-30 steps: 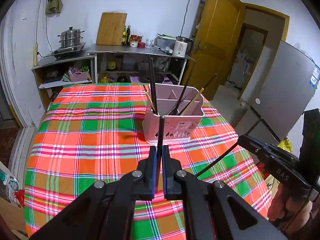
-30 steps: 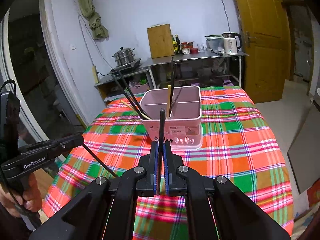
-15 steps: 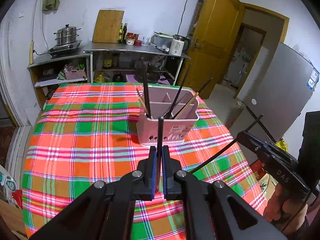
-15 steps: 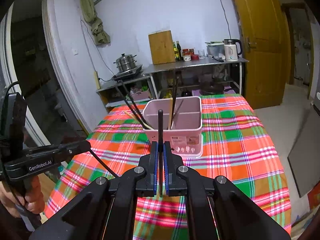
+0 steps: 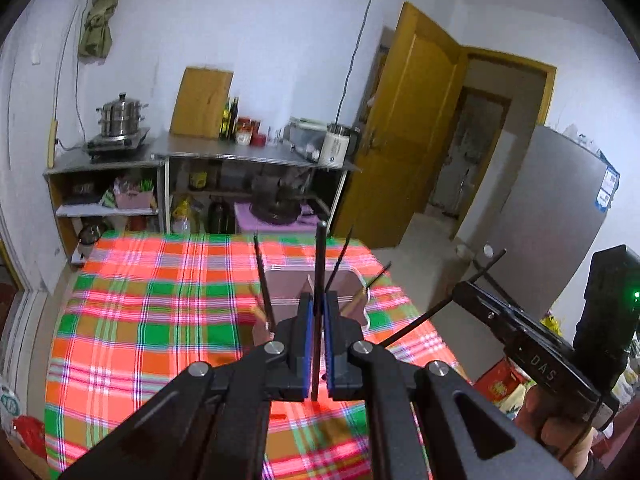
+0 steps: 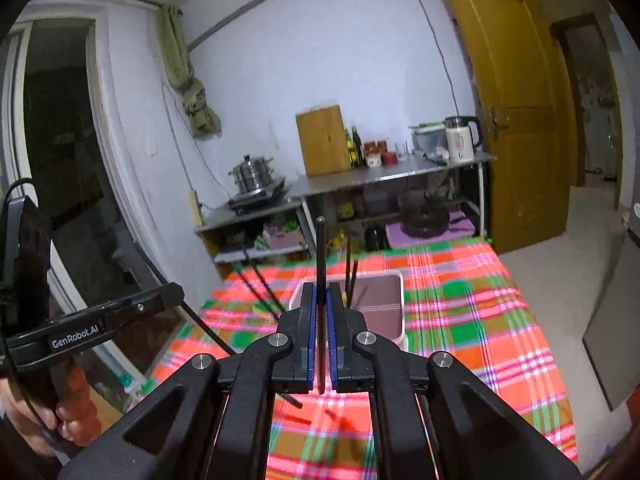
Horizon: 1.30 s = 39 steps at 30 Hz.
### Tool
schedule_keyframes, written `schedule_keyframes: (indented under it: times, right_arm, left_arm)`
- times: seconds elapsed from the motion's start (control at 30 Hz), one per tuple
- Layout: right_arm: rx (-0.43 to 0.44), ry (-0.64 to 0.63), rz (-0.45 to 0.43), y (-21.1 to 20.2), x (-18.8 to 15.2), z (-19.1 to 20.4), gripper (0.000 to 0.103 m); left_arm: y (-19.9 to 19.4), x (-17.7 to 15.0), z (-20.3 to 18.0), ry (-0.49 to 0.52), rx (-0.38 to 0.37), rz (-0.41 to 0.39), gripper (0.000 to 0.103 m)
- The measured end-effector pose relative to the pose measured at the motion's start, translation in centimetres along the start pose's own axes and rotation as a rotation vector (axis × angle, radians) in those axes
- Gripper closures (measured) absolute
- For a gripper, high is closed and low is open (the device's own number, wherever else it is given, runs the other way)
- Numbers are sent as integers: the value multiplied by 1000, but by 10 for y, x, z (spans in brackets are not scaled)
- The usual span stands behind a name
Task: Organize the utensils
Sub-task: 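Lower both held black chopsticks into the pink basket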
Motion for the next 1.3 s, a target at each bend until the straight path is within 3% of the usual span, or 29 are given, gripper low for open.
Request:
schedule_keyframes:
  times: [0.3, 0.67, 0.87, 1.3]
  right_arm:
    - [-12, -11, -81, 9, 39, 0, 98]
    - [-23, -2, -77, 33, 45, -15, 98]
    - [-23, 8, -63, 46, 40, -26, 98]
    - [-28, 13, 19, 75, 12, -35, 98]
  left_arm:
    - [14, 41, 4, -28, 9, -59, 98]
    - [39, 68, -2, -6, 27, -98, 98]
    - [61, 58, -5, 3, 34, -93, 98]
    - [100, 18, -9, 39, 48, 2, 97]
Point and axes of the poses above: each gripper's, at about its wrist camera, not at the fingertips, and y roughly the way its jaws point, z to its left, x to its top, the point moved 8 cm from there along y, roughly the way its jaws point, and after that the axes turned 12 degrees about x, right-handed, at the moved point
